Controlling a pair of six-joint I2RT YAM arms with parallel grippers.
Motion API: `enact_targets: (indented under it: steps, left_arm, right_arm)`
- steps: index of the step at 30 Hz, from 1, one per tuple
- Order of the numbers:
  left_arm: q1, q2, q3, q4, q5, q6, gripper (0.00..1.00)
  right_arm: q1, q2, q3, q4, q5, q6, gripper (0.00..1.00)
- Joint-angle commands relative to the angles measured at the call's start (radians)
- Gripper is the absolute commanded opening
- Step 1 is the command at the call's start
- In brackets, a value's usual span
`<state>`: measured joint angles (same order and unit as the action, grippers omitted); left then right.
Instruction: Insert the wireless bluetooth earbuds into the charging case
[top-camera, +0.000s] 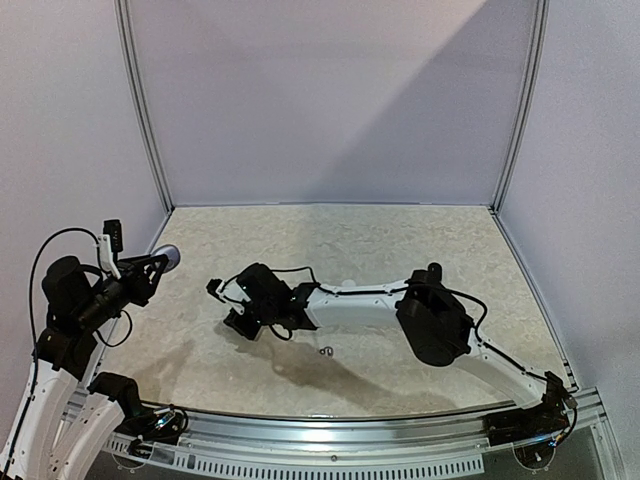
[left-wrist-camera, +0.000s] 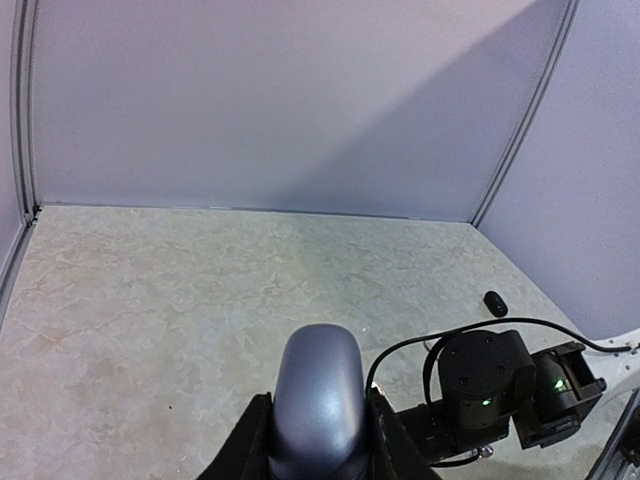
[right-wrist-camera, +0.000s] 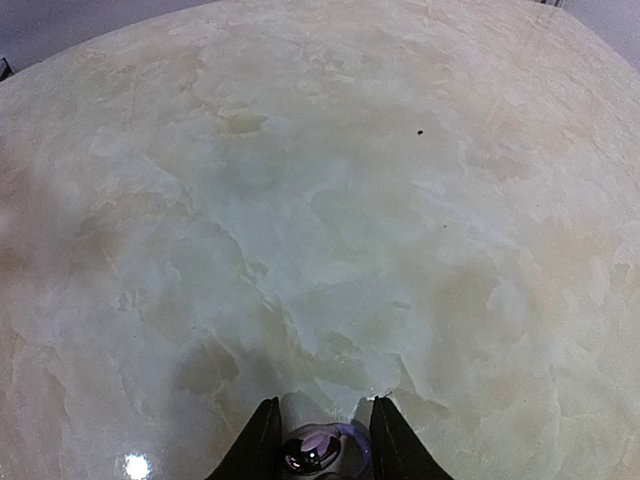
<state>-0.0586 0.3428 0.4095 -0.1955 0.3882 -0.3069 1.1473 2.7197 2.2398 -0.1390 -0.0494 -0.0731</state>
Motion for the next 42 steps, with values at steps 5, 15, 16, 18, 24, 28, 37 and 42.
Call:
enact_targets:
  steps: [5, 15, 16, 18, 24, 28, 37, 42]
  left_arm:
    - [0.011, 0.004, -0.014, 0.024, 0.018, -0.005, 0.0]
    - [0.011, 0.008, -0.015, 0.025, 0.034, -0.008, 0.0]
    - [0.011, 0.009, -0.014, 0.027, 0.036, -0.01, 0.0]
    - [0.011, 0.01, -0.014, 0.028, 0.044, -0.01, 0.0]
    - [0.01, 0.017, -0.019, 0.068, 0.134, -0.018, 0.0]
    - [0.001, 0.026, -0.024, 0.092, 0.18, -0.026, 0.0]
    - [-0.01, 0.036, -0.025, 0.102, 0.205, -0.023, 0.0]
    - [-0.031, 0.047, -0.019, 0.091, 0.226, -0.01, 0.0]
  right_arm:
    - [0.005, -0.096, -0.192, -0.133, -0.019, -0.082, 0.26]
    - [-0.001, -0.22, -0.394, -0.177, 0.028, -0.113, 0.26]
    - [0.0, -0.238, -0.435, -0.183, 0.033, -0.114, 0.26]
    - [-0.002, -0.276, -0.501, -0.192, 0.044, -0.112, 0.25]
    - [-0.002, -0.402, -0.689, -0.191, 0.102, -0.056, 0.25]
    - [-0.002, -0.453, -0.759, -0.183, 0.091, 0.006, 0.25]
    - [-0.002, -0.472, -0.754, -0.167, 0.088, 0.112, 0.4]
    - [-0.002, -0.484, -0.709, -0.177, 0.061, 0.123, 0.53]
